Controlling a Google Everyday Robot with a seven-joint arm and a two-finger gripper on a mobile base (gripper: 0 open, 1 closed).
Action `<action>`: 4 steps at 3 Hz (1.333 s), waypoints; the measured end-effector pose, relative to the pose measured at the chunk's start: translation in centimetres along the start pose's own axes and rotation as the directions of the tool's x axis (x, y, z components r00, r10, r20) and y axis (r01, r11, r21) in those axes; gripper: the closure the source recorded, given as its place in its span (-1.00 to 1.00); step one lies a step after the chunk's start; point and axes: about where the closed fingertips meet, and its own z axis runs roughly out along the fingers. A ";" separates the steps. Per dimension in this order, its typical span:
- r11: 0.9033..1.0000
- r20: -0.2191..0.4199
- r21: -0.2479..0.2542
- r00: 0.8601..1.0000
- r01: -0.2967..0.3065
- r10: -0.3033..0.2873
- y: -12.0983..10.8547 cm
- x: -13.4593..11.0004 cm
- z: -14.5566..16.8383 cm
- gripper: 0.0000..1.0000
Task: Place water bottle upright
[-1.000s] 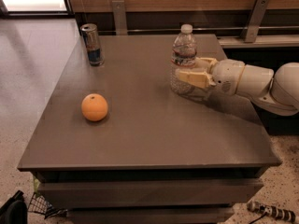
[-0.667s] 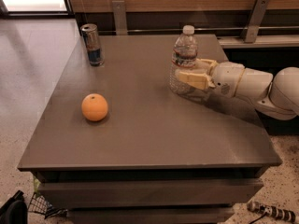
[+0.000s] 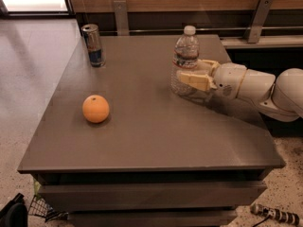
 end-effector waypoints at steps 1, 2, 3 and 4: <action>1.000 0.000 -0.005 1.000 0.001 -0.001 0.2 -0.1 0.2 -0.23; 1.000 0.001 -0.009 1.000 0.001 -0.001 0.3 -0.1 0.4 -0.68; 1.000 0.001 -0.013 1.000 0.002 -0.002 0.5 -0.2 0.7 -1.00; 1.000 0.001 -0.013 1.000 0.002 -0.002 0.5 -0.2 0.7 -1.00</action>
Offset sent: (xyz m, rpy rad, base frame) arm -0.0001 0.0028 0.0003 0.0001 -0.0003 0.0045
